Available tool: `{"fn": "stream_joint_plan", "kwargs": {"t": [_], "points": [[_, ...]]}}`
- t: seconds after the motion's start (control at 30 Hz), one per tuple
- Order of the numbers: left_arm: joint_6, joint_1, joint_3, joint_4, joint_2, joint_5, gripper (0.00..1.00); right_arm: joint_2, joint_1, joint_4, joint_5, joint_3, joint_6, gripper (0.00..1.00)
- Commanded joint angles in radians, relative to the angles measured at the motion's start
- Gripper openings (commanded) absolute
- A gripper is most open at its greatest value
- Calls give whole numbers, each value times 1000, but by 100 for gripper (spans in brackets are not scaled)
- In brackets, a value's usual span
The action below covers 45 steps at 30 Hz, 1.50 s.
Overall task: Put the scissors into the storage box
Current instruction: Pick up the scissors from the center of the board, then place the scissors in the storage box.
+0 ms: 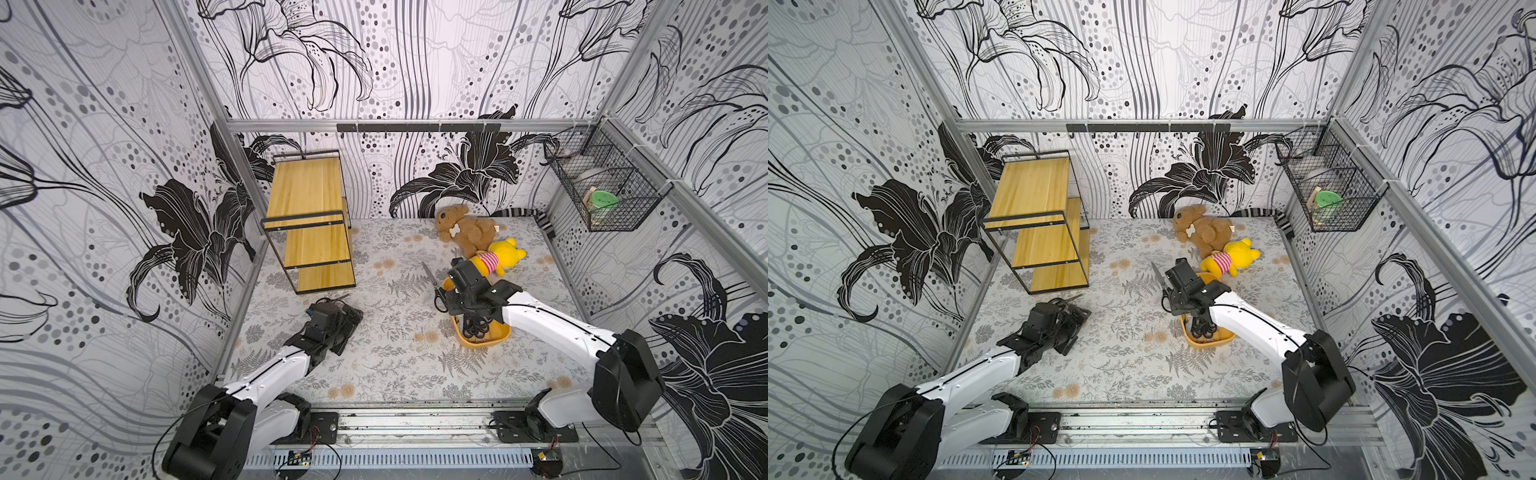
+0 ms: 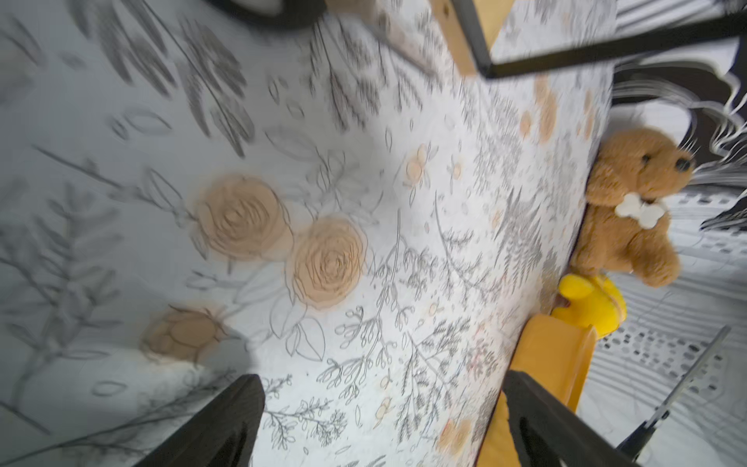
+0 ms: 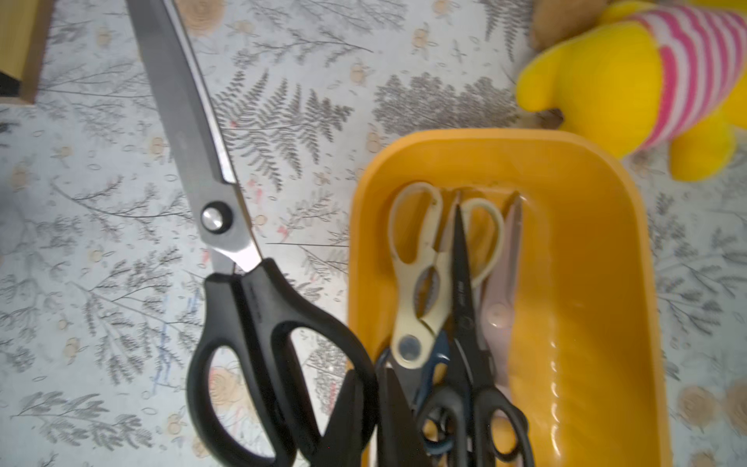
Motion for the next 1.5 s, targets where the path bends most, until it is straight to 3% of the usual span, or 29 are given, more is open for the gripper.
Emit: {"fn": "stream_joint_plan", "kwargs": {"t": [0.0, 0.33, 0.5, 0.73, 0.97, 1.13, 1.33, 1.47], "points": [[0, -92, 62, 44, 70, -46, 97, -60, -40, -57, 2, -50, 42, 0], [82, -331, 300, -28, 275, -148, 97, -151, -78, -103, -14, -206, 119, 0], [132, -376, 377, -89, 311, -185, 97, -171, -105, -124, -9, -228, 117, 0], [135, -382, 378, -118, 289, -226, 97, -96, -122, -128, -9, -204, 88, 1], [144, -380, 361, -153, 242, -296, 97, -36, -122, -126, 6, -136, 74, 22], [183, -331, 364, -202, 222, -330, 97, -38, -123, -163, 42, -63, 60, 37], [239, -167, 328, -234, 153, -323, 97, -71, -122, -198, 48, 29, 44, 41], [300, -30, 296, -239, 85, -334, 97, -86, -123, -142, -31, 46, 43, 42]]}}
